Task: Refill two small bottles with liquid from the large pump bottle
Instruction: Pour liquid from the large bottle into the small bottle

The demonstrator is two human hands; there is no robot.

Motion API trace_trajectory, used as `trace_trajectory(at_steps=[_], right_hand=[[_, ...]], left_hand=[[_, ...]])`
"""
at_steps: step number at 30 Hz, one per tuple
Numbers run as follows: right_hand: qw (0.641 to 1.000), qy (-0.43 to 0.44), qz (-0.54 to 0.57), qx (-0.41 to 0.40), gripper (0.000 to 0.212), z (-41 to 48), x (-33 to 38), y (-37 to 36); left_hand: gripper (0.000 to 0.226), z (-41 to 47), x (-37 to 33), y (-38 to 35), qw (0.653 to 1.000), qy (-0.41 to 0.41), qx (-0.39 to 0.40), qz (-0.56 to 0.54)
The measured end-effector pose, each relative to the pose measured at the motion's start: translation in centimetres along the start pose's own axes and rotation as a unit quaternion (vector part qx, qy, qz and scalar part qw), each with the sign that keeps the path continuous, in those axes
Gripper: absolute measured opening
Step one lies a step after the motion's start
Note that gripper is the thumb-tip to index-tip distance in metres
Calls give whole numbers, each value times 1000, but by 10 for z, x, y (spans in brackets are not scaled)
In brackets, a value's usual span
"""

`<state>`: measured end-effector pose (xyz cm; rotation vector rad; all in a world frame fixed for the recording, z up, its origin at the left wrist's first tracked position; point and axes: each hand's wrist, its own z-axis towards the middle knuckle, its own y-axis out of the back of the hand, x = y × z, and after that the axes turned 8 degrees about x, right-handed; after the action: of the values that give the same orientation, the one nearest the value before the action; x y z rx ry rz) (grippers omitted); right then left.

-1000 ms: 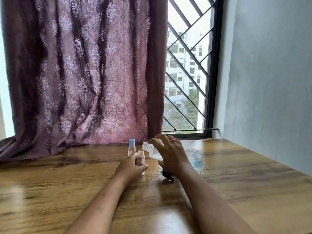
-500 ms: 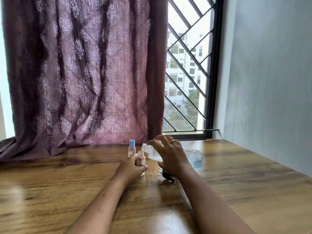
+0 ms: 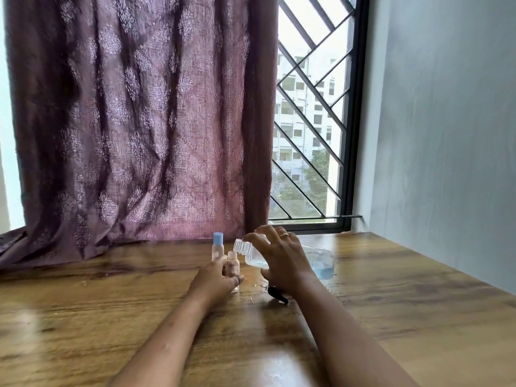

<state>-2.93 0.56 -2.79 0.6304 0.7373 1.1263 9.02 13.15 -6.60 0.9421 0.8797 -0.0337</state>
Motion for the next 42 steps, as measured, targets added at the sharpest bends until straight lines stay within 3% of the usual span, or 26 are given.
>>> trace_trajectory(at_steps=[23,42], right_hand=[[1000,5,10,-1,83,1,1,0],[1000,6,13,-3,83,0,1,2]], left_hand=[[47,2,0,0,1000,2,2,19],[39,3,4,0,1000,-5,1,27]])
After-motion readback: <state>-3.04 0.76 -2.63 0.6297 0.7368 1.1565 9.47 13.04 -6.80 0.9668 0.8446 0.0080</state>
